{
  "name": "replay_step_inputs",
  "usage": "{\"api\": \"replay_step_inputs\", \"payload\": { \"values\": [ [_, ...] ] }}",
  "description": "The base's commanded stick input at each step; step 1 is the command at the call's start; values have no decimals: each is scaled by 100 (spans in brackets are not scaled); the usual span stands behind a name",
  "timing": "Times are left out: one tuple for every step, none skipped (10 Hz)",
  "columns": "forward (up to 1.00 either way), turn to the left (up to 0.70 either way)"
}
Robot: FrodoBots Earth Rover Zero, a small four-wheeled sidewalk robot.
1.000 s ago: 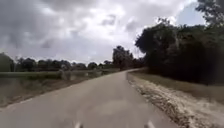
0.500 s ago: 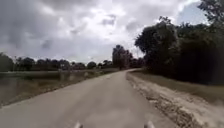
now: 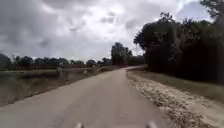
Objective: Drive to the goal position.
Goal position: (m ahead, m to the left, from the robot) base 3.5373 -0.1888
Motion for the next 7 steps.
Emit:
{"api": "replay_step_inputs", "payload": {
  "values": [
    [85,0],
    [85,0],
    [85,0],
    [85,0],
    [85,0],
    [85,0],
    [85,0]
  ]
}}
